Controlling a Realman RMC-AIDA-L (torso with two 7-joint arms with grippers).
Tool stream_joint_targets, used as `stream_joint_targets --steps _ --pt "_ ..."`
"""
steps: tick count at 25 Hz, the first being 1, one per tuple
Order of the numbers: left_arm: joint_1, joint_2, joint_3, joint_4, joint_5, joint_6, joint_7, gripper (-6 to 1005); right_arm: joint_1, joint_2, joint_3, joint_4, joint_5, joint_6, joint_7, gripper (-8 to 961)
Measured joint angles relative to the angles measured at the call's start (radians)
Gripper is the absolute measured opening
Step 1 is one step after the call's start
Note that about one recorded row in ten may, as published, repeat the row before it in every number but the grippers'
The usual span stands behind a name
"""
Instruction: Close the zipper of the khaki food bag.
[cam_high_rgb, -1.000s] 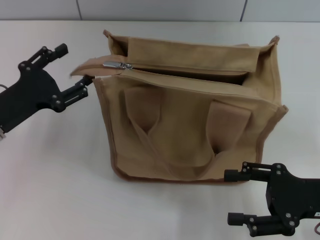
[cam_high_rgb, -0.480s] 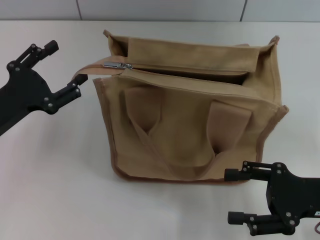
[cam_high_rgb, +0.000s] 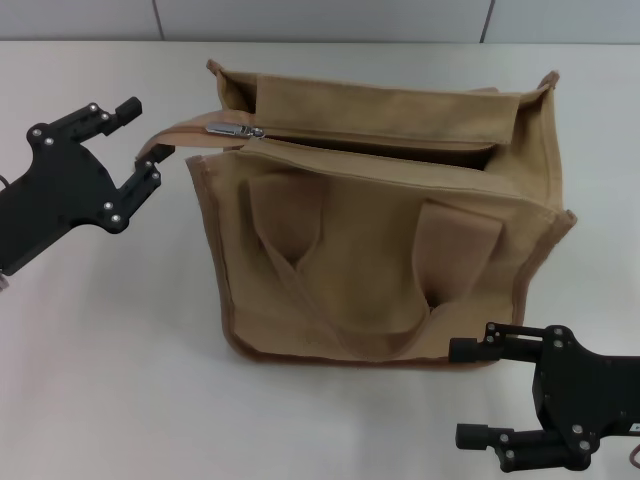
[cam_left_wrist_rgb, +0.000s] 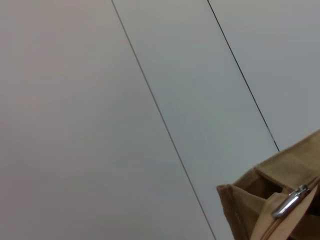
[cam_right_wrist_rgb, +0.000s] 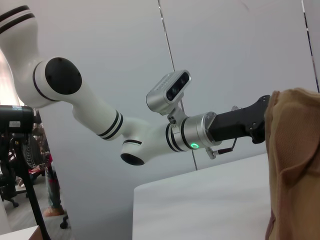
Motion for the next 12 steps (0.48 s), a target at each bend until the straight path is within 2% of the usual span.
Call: stream_joint_targets --steps 1,12 --pt "-0.001 0.001 0.0 0.0 0.001 0.001 0.011 485 0.0 0.0 0.0 0.0 0.0 0.0 0.0 767" --pt "-0.005 -0.001 0.0 -0.001 0.006 0.017 0.032 279 -0.002 0.002 0.0 0.0 0.003 -0.009 0.0 767"
